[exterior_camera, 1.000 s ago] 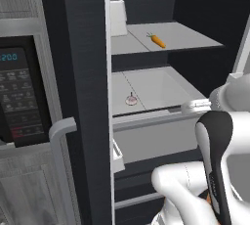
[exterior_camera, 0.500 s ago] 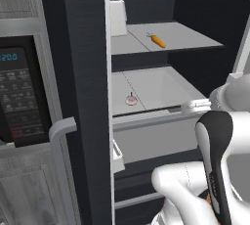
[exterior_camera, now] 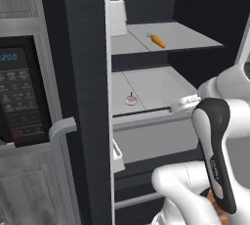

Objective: Retrieve the bottle and the shaker from the cabinet and place them next to the mixing bowl on the counter. Then add garlic from the fridge to the mixing bowl.

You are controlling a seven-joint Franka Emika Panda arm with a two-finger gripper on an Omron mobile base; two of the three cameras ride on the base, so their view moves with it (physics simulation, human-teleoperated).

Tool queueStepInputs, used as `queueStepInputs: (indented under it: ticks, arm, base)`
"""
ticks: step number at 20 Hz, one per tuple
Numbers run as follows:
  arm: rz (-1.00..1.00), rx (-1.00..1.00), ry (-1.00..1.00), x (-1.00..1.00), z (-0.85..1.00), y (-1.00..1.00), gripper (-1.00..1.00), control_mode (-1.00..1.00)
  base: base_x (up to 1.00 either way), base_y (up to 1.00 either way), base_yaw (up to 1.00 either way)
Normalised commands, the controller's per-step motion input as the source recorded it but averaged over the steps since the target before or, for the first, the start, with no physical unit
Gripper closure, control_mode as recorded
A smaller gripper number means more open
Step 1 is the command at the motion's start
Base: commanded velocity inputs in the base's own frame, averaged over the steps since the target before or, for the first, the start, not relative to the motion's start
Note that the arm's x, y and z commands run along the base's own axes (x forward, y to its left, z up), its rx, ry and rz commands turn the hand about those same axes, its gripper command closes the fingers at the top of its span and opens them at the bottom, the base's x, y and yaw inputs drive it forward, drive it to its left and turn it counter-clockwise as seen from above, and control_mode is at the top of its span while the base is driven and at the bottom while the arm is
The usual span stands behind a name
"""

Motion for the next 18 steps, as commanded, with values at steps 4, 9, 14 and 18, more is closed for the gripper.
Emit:
queueStepInputs:
  ticks: [4, 9, 14, 18]
  arm:
    - [0.14, -0.07, 0.36, 0.25, 0.01, 0.17, -1.0, -1.0]
    - [-0.12, 0.0, 0.1, 0.68, -0.09, 0.22, -1.0, -1.0]
    - [-0.21, 0.0, -0.03, 0.46, -0.36, 0.24, -1.0, -1.0]
    - [-0.3, 0.01, -0.09, 0.48, -0.34, 0.21, -1.0, -1.0]
  base:
    - [0.0, 0.0, 0.0]
    - [0.0, 0.0, 0.0]
    - [0.0, 0.0, 0.0]
    - [0.0, 0.0, 0.0]
